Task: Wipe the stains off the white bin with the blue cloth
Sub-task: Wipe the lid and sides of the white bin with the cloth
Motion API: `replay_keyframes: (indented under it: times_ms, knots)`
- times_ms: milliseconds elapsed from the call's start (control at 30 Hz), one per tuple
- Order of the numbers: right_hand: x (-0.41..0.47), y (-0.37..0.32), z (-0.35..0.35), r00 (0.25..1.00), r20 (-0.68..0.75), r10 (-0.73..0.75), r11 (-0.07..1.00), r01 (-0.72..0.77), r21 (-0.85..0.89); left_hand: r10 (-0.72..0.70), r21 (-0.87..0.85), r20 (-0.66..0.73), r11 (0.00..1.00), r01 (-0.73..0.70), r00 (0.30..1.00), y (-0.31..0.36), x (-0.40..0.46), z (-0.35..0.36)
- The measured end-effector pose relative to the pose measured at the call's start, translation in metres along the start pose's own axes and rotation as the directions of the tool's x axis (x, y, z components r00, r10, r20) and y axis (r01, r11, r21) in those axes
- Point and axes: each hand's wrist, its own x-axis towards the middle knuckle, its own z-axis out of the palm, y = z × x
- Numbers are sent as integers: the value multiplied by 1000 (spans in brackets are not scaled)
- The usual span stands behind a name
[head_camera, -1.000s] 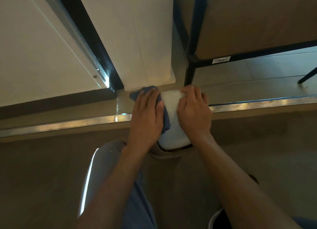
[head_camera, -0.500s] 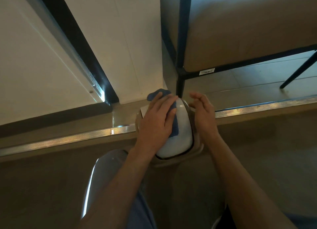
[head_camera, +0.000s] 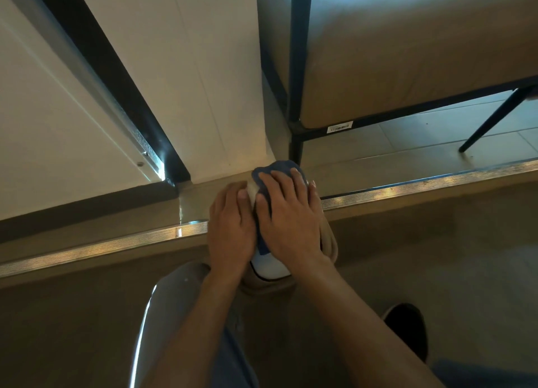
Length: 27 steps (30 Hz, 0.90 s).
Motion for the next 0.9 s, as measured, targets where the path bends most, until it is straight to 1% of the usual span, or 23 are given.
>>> replay_keyframes:
  times_ms: [67,133,200,300,400,467,533,600,667,733,800,833,867,900]
  knots:
    - [4,7,6,999,-10,51,999,-51,-13,-6,-16,-52,1000,6,999,-4,-1,5]
    - [9,12,6,992,-46,118,993,-118,9,-22,-26,-71,999,20,997,-6,0,7]
    - [12,16,5,985,-55,165,985,-161,60,-18,-20,-75,1000,16,997,-5,-1,8]
    - [14,17,5,979,-63,195,975,-187,124,-12,-8,-88,1000,11,996,-6,-1,7]
    - [18,25,0,965,-34,262,950,-251,186,-36,-9,-94,999,36,995,-8,0,8]
    - [22,41,-8,951,45,306,900,-304,312,-45,-9,-104,999,44,994,-5,-1,9]
    - [26,57,-15,931,172,321,816,-364,449,-51,-7,-109,999,51,993,-4,-1,10]
    - [33,68,-23,900,296,320,769,-429,474,-52,-2,-109,999,52,993,-4,-1,11]
    - [42,73,-28,847,415,333,711,-514,479,-60,1,-107,998,61,992,-5,-1,11]
    - [50,73,-31,818,471,331,660,-558,504,-61,1,-110,998,62,992,-4,-2,11]
    - [48,74,-28,823,459,335,604,-562,566,-60,-2,-120,998,60,991,-2,-3,12]
    - [41,71,-26,837,434,332,589,-544,598,-58,2,-125,998,59,990,-1,-4,12]
    - [30,72,-22,862,386,328,603,-506,617,-56,7,-130,998,58,990,-1,-4,13]
    - [17,74,-15,897,309,315,645,-441,624,-56,8,-133,998,58,990,-1,-4,13]
